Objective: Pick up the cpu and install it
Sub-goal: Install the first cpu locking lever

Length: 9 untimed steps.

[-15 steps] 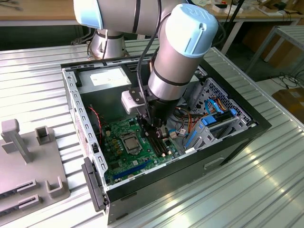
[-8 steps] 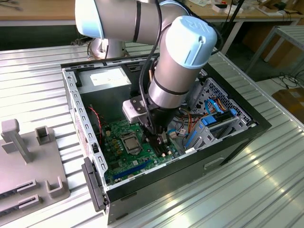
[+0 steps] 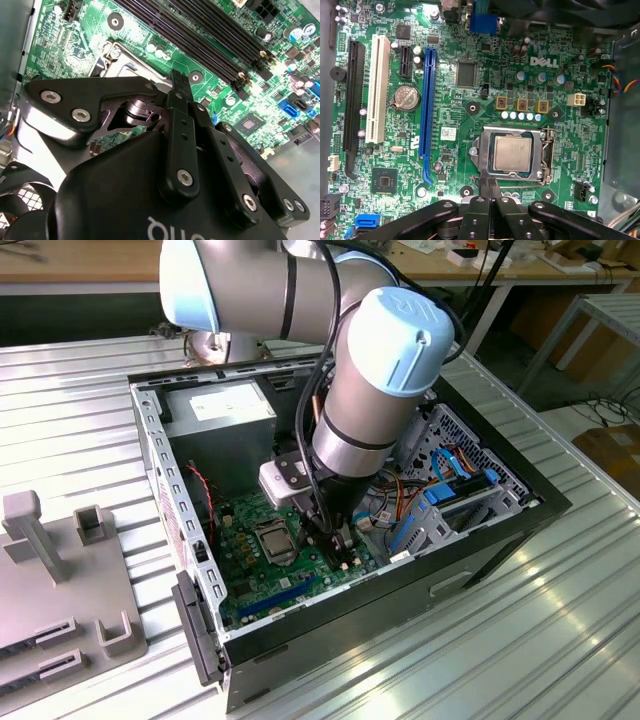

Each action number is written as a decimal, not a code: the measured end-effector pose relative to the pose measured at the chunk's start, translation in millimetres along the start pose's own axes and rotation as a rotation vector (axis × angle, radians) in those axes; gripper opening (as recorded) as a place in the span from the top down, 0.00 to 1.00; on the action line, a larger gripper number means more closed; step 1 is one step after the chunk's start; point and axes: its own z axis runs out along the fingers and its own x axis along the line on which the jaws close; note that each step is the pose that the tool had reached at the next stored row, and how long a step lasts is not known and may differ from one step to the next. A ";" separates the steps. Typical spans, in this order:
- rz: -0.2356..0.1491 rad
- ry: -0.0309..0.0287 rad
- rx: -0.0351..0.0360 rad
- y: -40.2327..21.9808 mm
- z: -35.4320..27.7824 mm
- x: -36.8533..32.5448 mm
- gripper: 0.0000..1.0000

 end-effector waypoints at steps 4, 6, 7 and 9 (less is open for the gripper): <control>-0.006 0.0009 0.0005 1.5 1.0 0.4 0.89; -0.008 0.0011 0.0030 4.3 1.3 0.2 0.89; -0.008 0.0013 0.0046 4.8 1.6 0.1 0.89; -0.008 0.0018 0.0060 4.7 2.1 0.4 0.89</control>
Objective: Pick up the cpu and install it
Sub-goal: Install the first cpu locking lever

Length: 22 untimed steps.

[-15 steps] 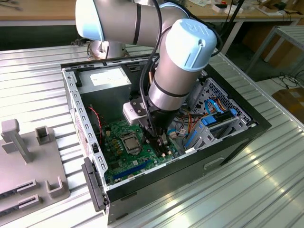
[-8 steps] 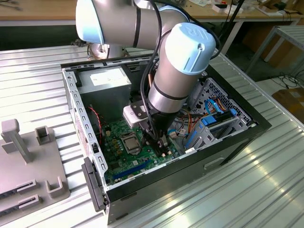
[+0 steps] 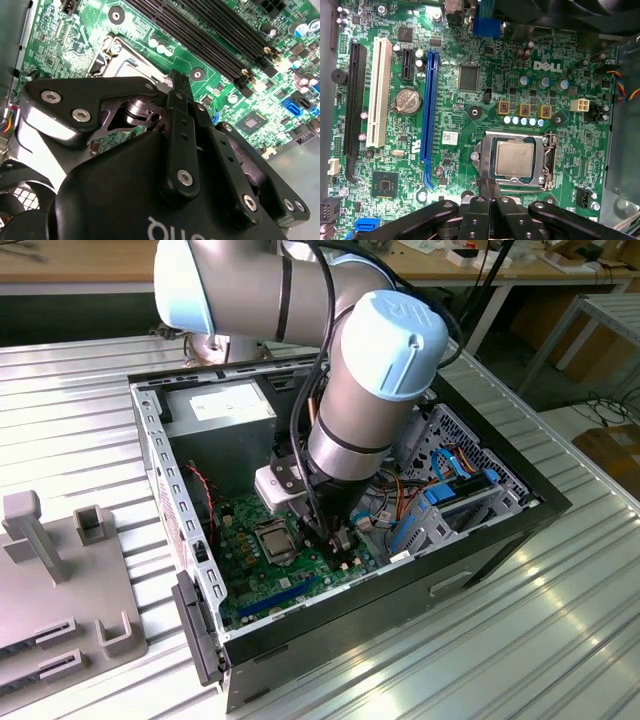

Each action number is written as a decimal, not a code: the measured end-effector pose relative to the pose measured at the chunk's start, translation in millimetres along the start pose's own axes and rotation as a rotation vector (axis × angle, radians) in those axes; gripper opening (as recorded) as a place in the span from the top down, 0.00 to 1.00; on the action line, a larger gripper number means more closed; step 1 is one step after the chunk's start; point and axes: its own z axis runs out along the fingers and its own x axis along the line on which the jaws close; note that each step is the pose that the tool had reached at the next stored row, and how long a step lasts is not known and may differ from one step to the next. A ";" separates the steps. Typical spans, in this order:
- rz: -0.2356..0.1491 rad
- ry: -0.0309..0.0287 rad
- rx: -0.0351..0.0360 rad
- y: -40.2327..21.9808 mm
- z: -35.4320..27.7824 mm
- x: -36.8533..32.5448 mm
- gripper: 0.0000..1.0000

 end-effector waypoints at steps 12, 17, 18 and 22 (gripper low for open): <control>0.001 0.0005 0.0015 -6.1 6.9 1.1 0.89; 0.001 0.0008 0.0014 -8.4 10.2 1.4 0.89; 0.001 0.0004 0.0021 -9.1 11.1 1.4 0.89; 0.001 0.0009 0.0016 -9.7 12.3 1.6 0.89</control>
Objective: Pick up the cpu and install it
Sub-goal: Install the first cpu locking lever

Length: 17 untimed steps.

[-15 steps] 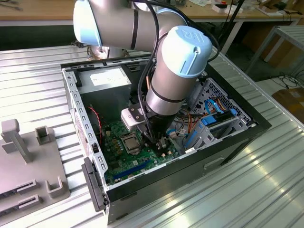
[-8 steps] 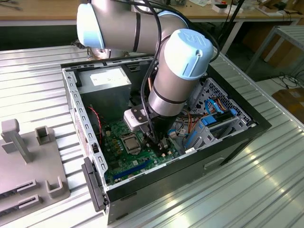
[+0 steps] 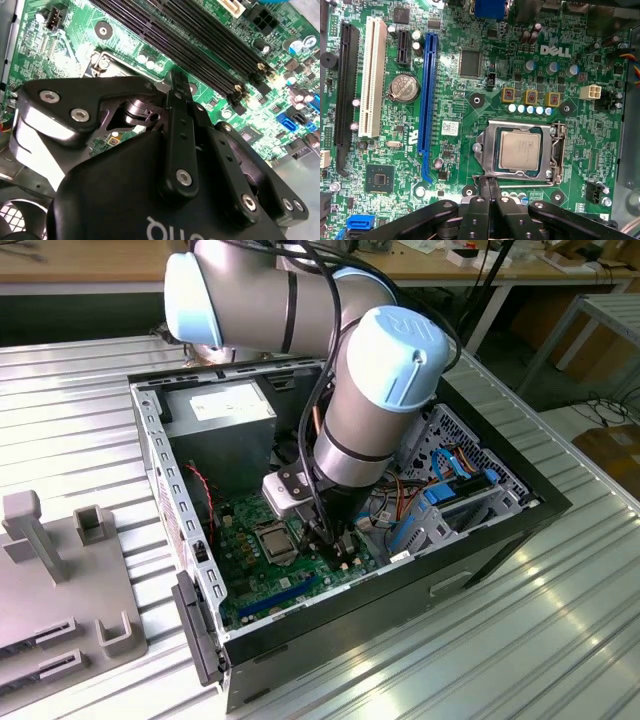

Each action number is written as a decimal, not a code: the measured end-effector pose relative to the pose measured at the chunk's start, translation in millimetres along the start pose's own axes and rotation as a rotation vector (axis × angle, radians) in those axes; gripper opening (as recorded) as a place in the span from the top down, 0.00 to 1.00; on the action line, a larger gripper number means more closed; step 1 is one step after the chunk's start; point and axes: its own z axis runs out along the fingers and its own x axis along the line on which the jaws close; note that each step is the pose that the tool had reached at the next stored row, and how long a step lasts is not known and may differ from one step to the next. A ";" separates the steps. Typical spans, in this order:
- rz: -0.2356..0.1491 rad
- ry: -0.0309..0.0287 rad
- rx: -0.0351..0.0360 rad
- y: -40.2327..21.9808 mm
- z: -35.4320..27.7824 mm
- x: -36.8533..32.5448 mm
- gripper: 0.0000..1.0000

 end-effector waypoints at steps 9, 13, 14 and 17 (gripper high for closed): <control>0.000 -0.0003 0.0003 1.1 -18.4 -5.3 0.89; 0.000 -0.0003 0.0012 8.6 -18.9 -15.4 0.89; 0.000 -0.0004 0.0014 14.0 -18.6 -18.6 0.89; 0.000 -0.0003 0.0027 23.5 -18.1 -21.2 0.89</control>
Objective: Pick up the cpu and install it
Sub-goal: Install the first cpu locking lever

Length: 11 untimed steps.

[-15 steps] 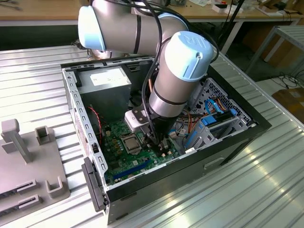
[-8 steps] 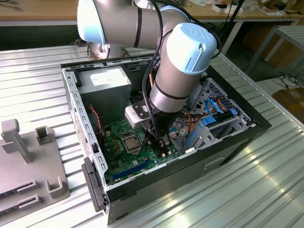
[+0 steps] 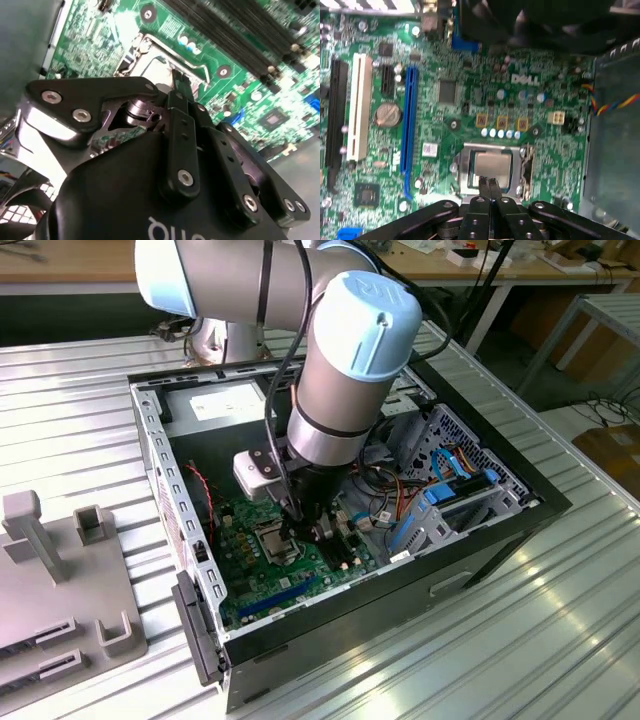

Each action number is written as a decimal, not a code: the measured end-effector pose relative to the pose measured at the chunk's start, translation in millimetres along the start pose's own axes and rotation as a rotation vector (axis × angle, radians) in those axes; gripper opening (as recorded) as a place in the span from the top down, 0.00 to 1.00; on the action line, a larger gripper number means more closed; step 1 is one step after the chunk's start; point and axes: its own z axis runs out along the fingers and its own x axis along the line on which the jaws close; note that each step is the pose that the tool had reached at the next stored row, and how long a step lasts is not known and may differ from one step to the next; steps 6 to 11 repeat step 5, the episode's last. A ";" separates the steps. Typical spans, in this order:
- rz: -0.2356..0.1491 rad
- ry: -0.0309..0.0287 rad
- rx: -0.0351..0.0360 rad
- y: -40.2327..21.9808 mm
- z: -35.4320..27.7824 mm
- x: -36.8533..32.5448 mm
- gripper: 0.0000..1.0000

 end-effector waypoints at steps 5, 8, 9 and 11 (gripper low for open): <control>0.000 0.0000 0.0005 0.1 0.0 0.0 0.89; 0.000 0.0000 0.0005 0.1 0.0 0.0 0.89; 0.000 0.0000 0.0005 0.1 0.0 0.0 0.89; 0.000 0.0000 0.0005 0.1 0.0 0.0 0.89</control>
